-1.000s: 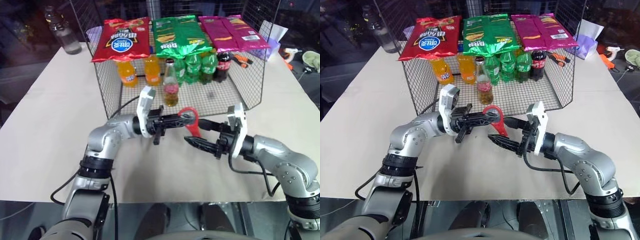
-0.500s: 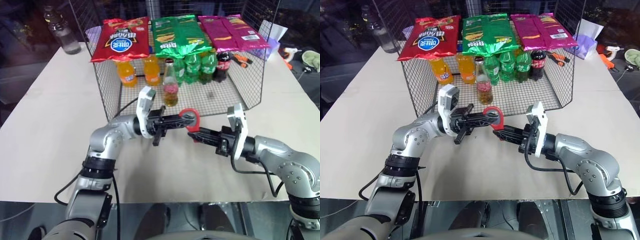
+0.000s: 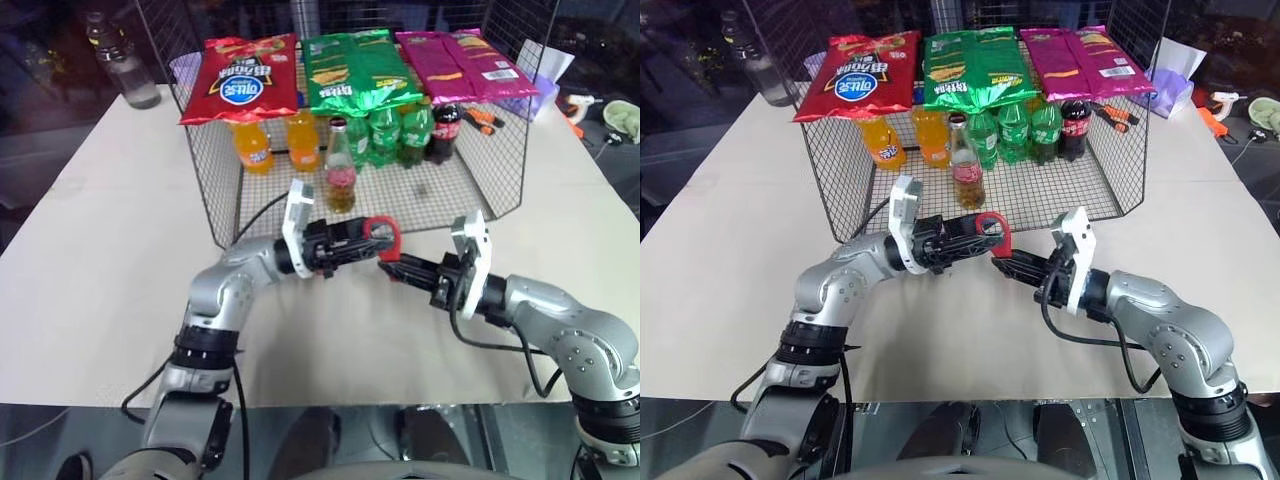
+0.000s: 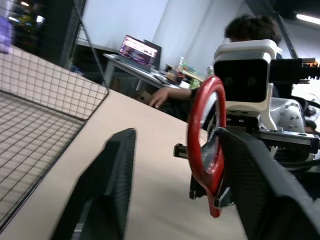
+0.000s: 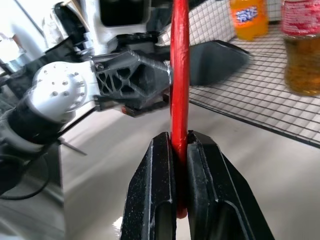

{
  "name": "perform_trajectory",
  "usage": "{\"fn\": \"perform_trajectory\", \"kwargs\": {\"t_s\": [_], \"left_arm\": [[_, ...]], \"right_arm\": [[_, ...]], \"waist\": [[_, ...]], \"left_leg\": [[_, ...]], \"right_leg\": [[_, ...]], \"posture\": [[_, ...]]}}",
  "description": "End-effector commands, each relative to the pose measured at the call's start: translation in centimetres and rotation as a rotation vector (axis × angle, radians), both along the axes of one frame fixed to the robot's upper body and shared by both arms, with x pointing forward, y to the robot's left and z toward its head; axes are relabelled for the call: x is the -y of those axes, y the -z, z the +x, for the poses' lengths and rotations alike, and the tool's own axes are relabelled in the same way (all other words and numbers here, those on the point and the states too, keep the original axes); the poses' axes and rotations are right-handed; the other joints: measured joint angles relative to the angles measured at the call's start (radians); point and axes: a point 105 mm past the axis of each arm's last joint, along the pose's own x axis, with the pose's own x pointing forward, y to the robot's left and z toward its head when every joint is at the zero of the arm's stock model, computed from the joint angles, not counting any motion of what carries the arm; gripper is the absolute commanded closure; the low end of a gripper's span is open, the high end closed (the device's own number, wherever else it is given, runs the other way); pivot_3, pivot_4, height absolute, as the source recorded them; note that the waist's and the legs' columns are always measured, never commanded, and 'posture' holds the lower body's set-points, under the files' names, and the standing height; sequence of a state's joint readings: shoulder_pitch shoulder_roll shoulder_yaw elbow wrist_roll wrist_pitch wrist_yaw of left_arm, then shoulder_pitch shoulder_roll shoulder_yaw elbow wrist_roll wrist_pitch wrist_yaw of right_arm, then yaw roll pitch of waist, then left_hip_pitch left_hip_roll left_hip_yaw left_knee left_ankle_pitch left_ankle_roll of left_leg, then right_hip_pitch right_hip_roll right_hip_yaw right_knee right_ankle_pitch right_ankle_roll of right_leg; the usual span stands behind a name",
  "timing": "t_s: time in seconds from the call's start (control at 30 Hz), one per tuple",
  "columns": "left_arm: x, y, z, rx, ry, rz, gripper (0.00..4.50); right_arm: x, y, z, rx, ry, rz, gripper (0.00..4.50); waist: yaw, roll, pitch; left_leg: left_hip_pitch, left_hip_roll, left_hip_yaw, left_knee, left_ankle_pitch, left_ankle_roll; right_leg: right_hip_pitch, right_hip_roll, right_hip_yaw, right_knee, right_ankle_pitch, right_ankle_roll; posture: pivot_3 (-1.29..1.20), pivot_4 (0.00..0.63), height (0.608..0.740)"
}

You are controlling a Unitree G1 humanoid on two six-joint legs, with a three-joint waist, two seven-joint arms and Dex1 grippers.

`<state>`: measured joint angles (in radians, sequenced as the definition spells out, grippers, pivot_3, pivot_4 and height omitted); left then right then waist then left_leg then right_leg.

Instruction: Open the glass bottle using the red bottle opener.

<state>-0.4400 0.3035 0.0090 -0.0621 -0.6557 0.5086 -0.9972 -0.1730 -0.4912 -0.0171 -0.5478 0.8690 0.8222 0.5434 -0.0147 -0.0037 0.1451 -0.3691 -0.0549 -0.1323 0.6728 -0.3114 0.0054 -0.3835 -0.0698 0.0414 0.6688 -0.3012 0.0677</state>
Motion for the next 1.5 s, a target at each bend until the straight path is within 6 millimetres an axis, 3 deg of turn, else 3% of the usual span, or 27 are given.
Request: {"fn": "perform_trajectory", "kwargs": {"t_s": [0.03, 0.13, 0.2, 0.27, 0.4, 0.5, 0.57, 0.67, 0.9, 1.13, 1.23, 1.3, 1.5], "left_arm": [[-2.0, -2.2, 1.2, 0.164, -0.289, -0.031, 1.97], [-3.6, -1.7, 4.1, 0.236, -0.588, 0.055, 1.97], [-4.0, -1.7, 5.8, 0.266, -0.697, 0.086, 1.97], [-3.9, -1.1, 7.3, 0.248, -0.743, 0.115, 1.97], [-3.0, -1.0, 7.7, 0.33, -0.703, 0.14, 1.97], [-3.6, -0.8, 8.7, 0.337, -0.75, 0.169, 1.14], [-3.8, -0.7, 9.2, 0.346, -0.768, 0.184, 0.29], [-3.8, -0.8, 9.9, 0.346, -0.782, 0.193, 0.29], [-1.9, 0.1, 11.7, 0.284, -0.717, 0.207, 0.29], [-0.5, -0.8, 12.7, 0.268, -0.679, 0.174, 0.29], [-0.9, -1.0, 13.1, 0.285, -0.713, 0.186, 0.97], [-1.0, -1.0, 13.2, 0.28, -0.719, 0.183, 1.81], [-0.9, -0.7, 13.3, 0.285, -0.728, 0.196, 1.92]], "right_arm": [[2.6, -1.0, 0.5, 0.078, 0.142, 0.003, 4.5], [4.5, -1.0, 1.3, 0.095, 0.257, 0.022, 4.5], [5.2, -1.4, 1.8, 0.112, 0.31, 0.042, 4.5], [5.5, -1.8, 2.2, 0.129, 0.347, 0.064, 4.5], [5.7, -2.0, 2.6, 0.158, 0.376, 0.06, 4.5], [5.8, -2.1, 2.6, 0.169, 0.38, 0.053, 4.5], [6.0, -2.2, 2.7, 0.175, 0.387, 0.052, 4.5], [6.0, -2.1, 2.7, 0.177, 0.391, 0.051, 4.5], [5.5, -1.8, 2.6, 0.176, 0.38, 0.051, 4.5], [5.0, -1.5, 2.7, 0.181, 0.369, 0.043, 4.5], [4.9, -1.4, 2.6, 0.185, 0.363, 0.034, 4.5], [4.8, -1.2, 2.5, 0.183, 0.364, 0.032, 4.5], [4.9, -1.2, 2.4, 0.19, 0.369, 0.024, 4.5]], "waist": [[0.004, 0.0, 0.0], [0.007, 0.0, 0.0], [0.009, 0.0, 0.0], [0.011, -0.001, 0.0], [0.003, -0.001, 0.0], [0.0, -0.001, 0.0], [0.0, -0.001, 0.0], [0.0, -0.001, 0.0], [0.002, -0.001, 0.0], [-0.001, -0.001, 0.0], [-0.002, -0.001, 0.0], [-0.002, -0.001, 0.0], [-0.001, -0.001, 0.0]], "left_leg": [[0.0, 0.0, 0.0, 0.0, 0.0, 0.0], [0.0, 0.0, 0.0, 0.001, 0.0, 0.0], [0.001, -0.001, 0.001, 0.001, 0.0, 0.0], [0.001, -0.001, 0.001, 0.002, 0.0, 0.0], [0.001, -0.002, 0.001, 0.003, 0.0, 0.0], [-0.003, -0.002, 0.002, 0.003, 0.0, 0.0], [-0.004, -0.002, 0.002, 0.003, 0.0, 0.0], [-0.012, -0.002, 0.001, 0.01, 0.0, 0.0], [-0.013, -0.004, 0.0, 0.012, 0.0, 0.0], [-0.013, -0.005, 0.0, 0.012, 0.0, 0.0], [-0.013, -0.005, 0.0, 0.012, 0.0, 0.0], [-0.013, -0.005, 0.0, 0.012, 0.0, 0.0], [-0.013, -0.006, 0.0, 0.012, 0.0, 0.0]], "right_leg": [[0.0, 0.0, 0.0, 0.0, 0.0, 0.0], [0.0, 0.0, 0.0, 0.001, 0.0, 0.0], [0.001, 0.001, 0.0, 0.002, 0.0, 0.0], [0.001, 0.004, 0.0, 0.004, 0.0, 0.0], [0.0, 0.004, 0.001, 0.005, 0.0, 0.0], [-0.004, 0.003, 0.002, 0.005, 0.0, 0.0], [-0.007, 0.003, 0.002, 0.007, 0.0, 0.0], [-0.013, 0.004, 0.001, 0.011, 0.0, 0.0], [-0.013, 0.003, 0.0, 0.011, 0.0, 0.0], [-0.013, 0.003, 0.0, 0.012, 0.0, 0.0], [-0.013, 0.003, 0.0, 0.012, 0.0, 0.0], [-0.013, 0.003, 0.0, 0.012, 0.0, 0.0], [-0.013, 0.003, 0.0, 0.012, 0.0, 0.0]], "posture": [[0.0, 0.15, 0.74], [0.0, 0.15, 0.74], [0.0, 0.15, 0.74], [0.0, 0.15, 0.74], [0.0, 0.15, 0.74], [0.0, 0.15, 0.74], [0.0, 0.15, 0.74], [0.0, 0.15, 0.74], [0.0, 0.15, 0.74], [0.0, 0.15, 0.74], [0.0, 0.15, 0.74], [0.0, 0.15, 0.74], [0.0, 0.15, 0.74]]}}
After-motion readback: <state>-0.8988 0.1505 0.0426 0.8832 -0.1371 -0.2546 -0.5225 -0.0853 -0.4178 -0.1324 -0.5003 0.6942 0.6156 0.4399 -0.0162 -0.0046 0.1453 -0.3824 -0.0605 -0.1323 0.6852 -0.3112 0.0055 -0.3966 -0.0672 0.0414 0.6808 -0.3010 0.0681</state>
